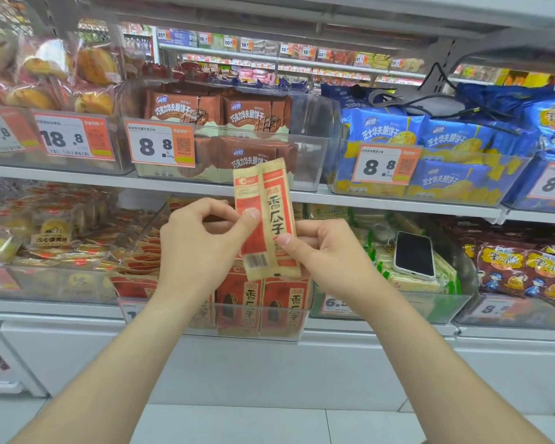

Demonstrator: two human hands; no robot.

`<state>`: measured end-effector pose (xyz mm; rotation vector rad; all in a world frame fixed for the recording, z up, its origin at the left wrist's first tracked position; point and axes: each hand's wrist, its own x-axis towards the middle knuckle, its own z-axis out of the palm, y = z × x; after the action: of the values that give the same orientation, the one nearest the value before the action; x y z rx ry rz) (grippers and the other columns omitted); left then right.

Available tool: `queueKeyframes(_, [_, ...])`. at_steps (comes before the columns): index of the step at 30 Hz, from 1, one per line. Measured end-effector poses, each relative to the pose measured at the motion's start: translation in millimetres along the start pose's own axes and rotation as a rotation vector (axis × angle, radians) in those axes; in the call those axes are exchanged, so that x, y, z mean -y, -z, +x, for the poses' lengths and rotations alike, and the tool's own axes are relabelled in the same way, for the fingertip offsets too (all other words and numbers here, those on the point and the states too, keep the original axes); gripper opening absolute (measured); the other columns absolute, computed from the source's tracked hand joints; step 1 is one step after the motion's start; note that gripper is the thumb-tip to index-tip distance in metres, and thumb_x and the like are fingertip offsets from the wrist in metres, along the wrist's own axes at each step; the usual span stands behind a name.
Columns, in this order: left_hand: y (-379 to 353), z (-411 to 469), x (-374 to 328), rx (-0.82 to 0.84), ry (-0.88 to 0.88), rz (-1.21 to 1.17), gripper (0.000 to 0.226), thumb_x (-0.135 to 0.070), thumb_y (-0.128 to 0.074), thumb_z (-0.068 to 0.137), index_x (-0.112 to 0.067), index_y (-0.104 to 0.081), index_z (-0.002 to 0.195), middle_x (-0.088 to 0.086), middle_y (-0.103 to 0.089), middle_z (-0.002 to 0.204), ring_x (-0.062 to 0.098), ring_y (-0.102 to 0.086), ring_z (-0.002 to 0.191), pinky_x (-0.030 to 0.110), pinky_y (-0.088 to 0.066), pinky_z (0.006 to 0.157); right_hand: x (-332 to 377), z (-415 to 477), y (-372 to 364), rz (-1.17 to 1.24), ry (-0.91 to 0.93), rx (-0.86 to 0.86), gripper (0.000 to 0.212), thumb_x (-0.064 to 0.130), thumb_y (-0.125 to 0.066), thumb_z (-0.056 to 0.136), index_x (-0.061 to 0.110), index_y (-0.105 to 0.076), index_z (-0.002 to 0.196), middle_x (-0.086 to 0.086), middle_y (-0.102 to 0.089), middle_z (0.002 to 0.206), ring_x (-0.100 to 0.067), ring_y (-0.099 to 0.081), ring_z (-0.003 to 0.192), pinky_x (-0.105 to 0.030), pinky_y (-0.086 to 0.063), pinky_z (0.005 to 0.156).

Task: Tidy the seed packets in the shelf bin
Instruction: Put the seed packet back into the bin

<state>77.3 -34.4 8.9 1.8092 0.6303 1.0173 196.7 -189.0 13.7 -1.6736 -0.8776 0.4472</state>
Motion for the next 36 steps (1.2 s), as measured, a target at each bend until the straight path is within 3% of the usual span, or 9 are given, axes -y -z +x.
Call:
queueKeyframes(3, [-4, -7, 2, 0.172, -0.006, 0.113, 0.033, -0.052, -0.092, 0.078, -0.025, -0.073, 0.083, -0.015, -0.081, 0.082, 0.006, -0.079, 0.076, 0.043, -0.067, 0.077, -5, 5, -2, -0.027, 0.037, -0.116, 0.022, 0.022, -0.062, 0.109, 0.018, -0.079, 0.124, -0.001, -0.084, 0.099, -0.024, -0.081, 0.097, -0.054, -0.065, 0.087])
queueKeyframes(7, [-8, -12, 1, 0.27, -0.042, 0.131, 0.041, -0.055, -0.094, 0.074, -0.023, -0.069, 0.082, -0.014, -0.081, 0.083, 0.009, -0.079, 0.071, 0.049, -0.064, 0.084, -5, 7, -5, -0.047, 0.079, -0.234, 0.02, 0.032, -0.069, 0.105, 0.02, -0.083, 0.109, 0.002, -0.083, 0.091, -0.021, -0.081, 0.091, -0.053, -0.066, 0.081])
queueKeyframes(16, [-7, -9, -2, 0.35, 0.007, 0.124, 0.027, -0.039, -0.094, 0.078, -0.02, -0.074, 0.077, -0.014, -0.081, 0.081, 0.003, -0.079, 0.079, 0.038, -0.065, 0.085, -1, -1, -12, -0.111, 0.097, -0.345, 0.024, 0.038, -0.087, 0.088, 0.016, -0.08, 0.09, 0.004, -0.08, 0.073, -0.009, -0.077, 0.064, -0.022, -0.058, 0.052])
queueKeyframes(19, [-10, -9, 0, 0.326, 0.013, 0.157, 0.018, -0.035, -0.087, 0.075, -0.023, -0.075, 0.074, -0.017, -0.08, 0.081, 0.006, -0.077, 0.083, 0.037, -0.062, 0.086, -3, 2, -14, -0.202, 0.137, -0.372, 0.022, 0.042, -0.087, 0.087, 0.021, -0.078, 0.086, 0.009, -0.079, 0.074, -0.005, -0.075, 0.067, -0.025, -0.06, 0.059])
queueKeyframes(23, [-8, -6, -1, 0.397, 0.032, 0.136, 0.003, -0.024, -0.081, 0.081, -0.022, -0.08, 0.079, -0.015, -0.08, 0.078, 0.007, -0.076, 0.081, 0.031, -0.06, 0.077, -3, 3, -14, -0.24, 0.145, -0.371, 0.022, 0.044, -0.079, 0.093, 0.023, -0.075, 0.086, 0.01, -0.078, 0.077, -0.007, -0.075, 0.073, -0.035, -0.063, 0.071])
queueKeyframes(27, [-2, -1, -2, 0.469, 0.044, 0.068, 0.014, -0.015, -0.079, 0.093, -0.021, -0.085, 0.081, -0.007, -0.082, 0.082, 0.01, -0.079, 0.085, 0.029, -0.064, 0.076, -6, 6, -12, -0.107, 0.092, -0.338, 0.019, 0.04, -0.075, 0.097, 0.022, -0.075, 0.094, 0.002, -0.081, 0.084, -0.019, -0.079, 0.081, -0.051, -0.065, 0.078])
queueKeyframes(31, [-2, 1, -1, 0.477, 0.028, 0.041, 0.014, -0.015, -0.079, 0.096, -0.022, -0.085, 0.085, -0.009, -0.082, 0.086, 0.009, -0.079, 0.085, 0.02, -0.061, 0.07, -5, 6, -12, -0.005, 0.05, -0.284, 0.012, 0.031, -0.071, 0.103, 0.021, -0.071, 0.109, 0.0, -0.083, 0.092, -0.021, -0.081, 0.084, -0.055, -0.067, 0.073])
queueKeyframes(33, [-2, 1, 0, 0.481, 0.038, 0.022, 0.009, -0.016, -0.079, 0.096, -0.021, -0.081, 0.09, -0.01, -0.083, 0.091, 0.009, -0.08, 0.088, 0.025, -0.062, 0.074, -2, 4, -11, 0.045, 0.054, -0.232, 0.014, 0.027, -0.064, 0.107, 0.022, -0.068, 0.119, -0.001, -0.083, 0.096, -0.022, -0.081, 0.083, -0.053, -0.067, 0.069])
queueKeyframes(36, [-2, 2, 2, 0.473, 0.09, -0.034, 0.007, -0.025, -0.078, 0.098, -0.019, -0.073, 0.098, -0.009, -0.083, 0.1, 0.013, -0.08, 0.096, 0.043, -0.066, 0.088, 3, 0, -8, 0.134, 0.059, -0.109, 0.022, 0.02, -0.055, 0.111, 0.02, -0.066, 0.13, -0.008, -0.082, 0.1, -0.034, -0.08, 0.079, -0.052, -0.067, 0.067])
